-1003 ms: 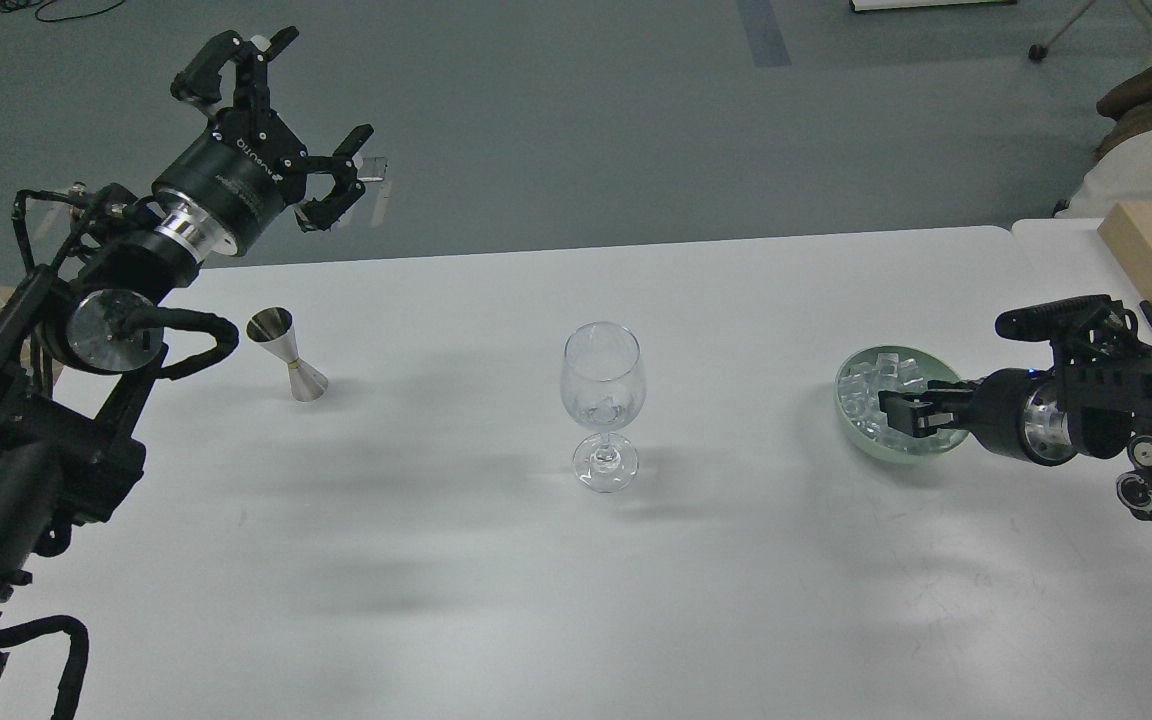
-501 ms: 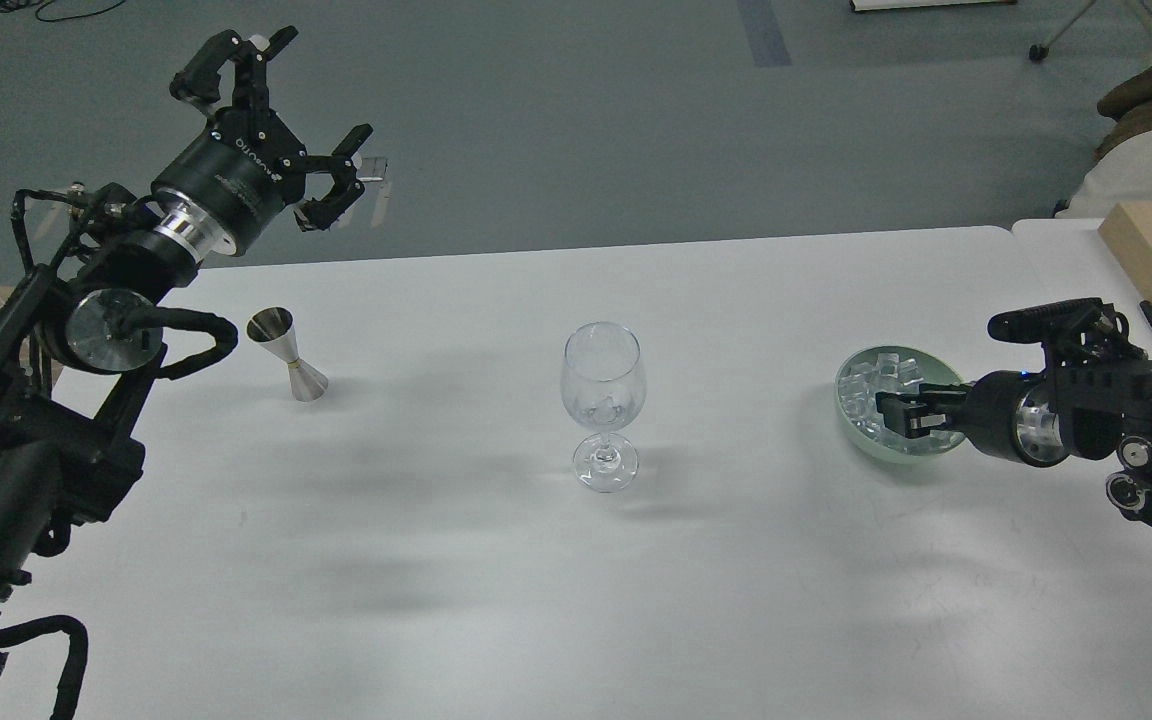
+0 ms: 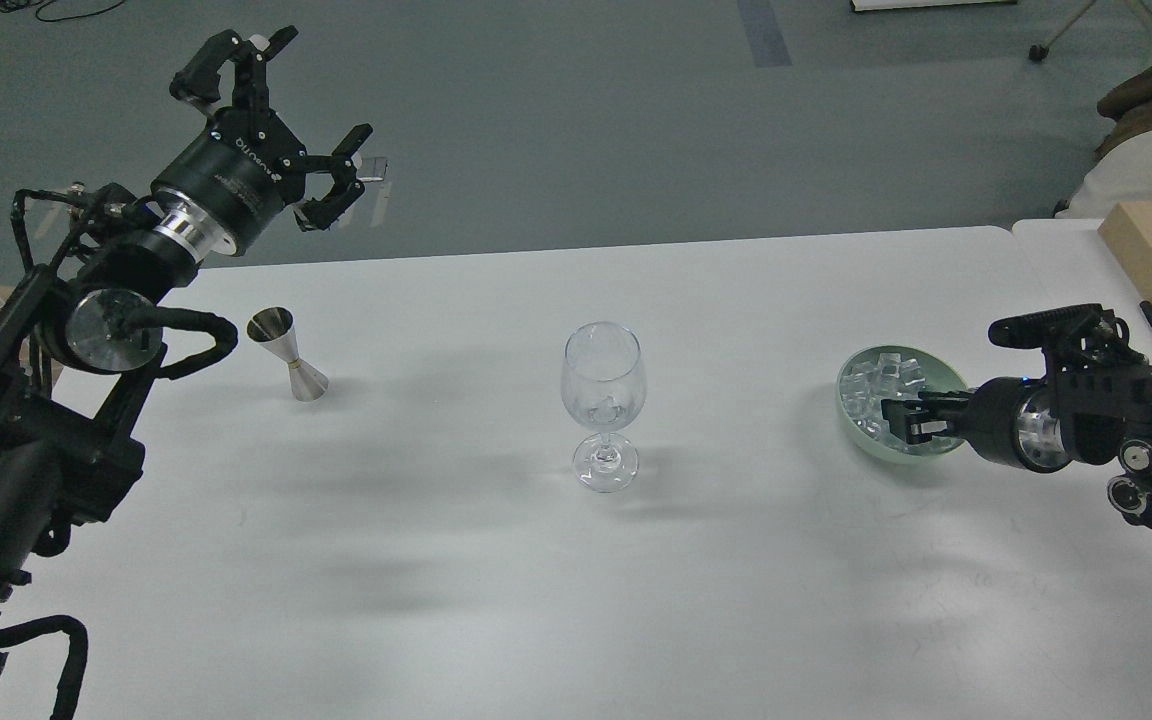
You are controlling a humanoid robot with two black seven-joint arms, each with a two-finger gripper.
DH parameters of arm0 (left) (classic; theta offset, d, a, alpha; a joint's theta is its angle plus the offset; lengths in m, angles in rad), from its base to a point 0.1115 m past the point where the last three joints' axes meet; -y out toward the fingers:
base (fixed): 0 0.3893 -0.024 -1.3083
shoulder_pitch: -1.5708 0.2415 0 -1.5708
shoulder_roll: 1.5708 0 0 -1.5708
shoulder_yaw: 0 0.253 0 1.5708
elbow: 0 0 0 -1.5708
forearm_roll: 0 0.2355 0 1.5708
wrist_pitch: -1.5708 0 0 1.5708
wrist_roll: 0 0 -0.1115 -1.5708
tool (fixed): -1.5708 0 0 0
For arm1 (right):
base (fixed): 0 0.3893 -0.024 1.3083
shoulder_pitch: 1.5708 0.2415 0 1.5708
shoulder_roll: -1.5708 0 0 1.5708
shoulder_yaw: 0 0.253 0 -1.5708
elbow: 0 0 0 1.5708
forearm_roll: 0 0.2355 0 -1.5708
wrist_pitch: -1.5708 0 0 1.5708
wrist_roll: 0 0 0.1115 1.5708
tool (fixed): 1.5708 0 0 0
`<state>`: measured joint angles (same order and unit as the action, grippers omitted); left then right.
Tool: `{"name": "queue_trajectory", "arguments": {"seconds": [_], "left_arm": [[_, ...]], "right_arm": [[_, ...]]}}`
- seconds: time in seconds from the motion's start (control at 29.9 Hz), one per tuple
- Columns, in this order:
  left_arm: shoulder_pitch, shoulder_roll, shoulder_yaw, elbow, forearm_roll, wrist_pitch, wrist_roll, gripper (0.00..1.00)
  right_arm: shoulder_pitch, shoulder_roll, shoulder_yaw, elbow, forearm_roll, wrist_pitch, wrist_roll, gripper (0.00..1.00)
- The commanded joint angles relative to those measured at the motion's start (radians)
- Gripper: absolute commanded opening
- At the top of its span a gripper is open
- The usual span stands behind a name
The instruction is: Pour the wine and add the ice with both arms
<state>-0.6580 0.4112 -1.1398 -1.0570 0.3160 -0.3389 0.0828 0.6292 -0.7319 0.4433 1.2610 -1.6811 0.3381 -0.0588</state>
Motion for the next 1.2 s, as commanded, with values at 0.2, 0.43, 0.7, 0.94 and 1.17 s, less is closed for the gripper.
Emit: {"name": "queue_trajectory", "arguments": {"seconds": [0.2,0.43,0.7,0.94,1.17], "left_arm": [[0.001,-0.002,0.0,0.0,0.0,0.001,0.0,0.98],[0.0,-0.002,0.0,0.0,0.0,0.004,0.0,0.98],[0.0,-0.002,0.0,0.0,0.0,0.004,0.0,0.98],[0.0,-0.002,0.0,0.0,0.0,0.004,0.0,0.98],[-0.003,0.0,0.0,0.0,0.0,0.006,0.0,0.98]], "right_arm": [[0.004,0.0,0.002,-0.002,0.0,0.001,-0.004,0.19],[0.032,-0.001,0.008,0.008,0.004,0.012,-0.003,0.0],[0.133,-0.023,0.014,0.044,0.014,0.036,0.002,0.0],[0.273,-0.032,0.014,0.081,0.018,0.068,0.002,0.0],[0.4,0.015,0.051,0.133,0.029,0.15,0.002,0.0]]}}
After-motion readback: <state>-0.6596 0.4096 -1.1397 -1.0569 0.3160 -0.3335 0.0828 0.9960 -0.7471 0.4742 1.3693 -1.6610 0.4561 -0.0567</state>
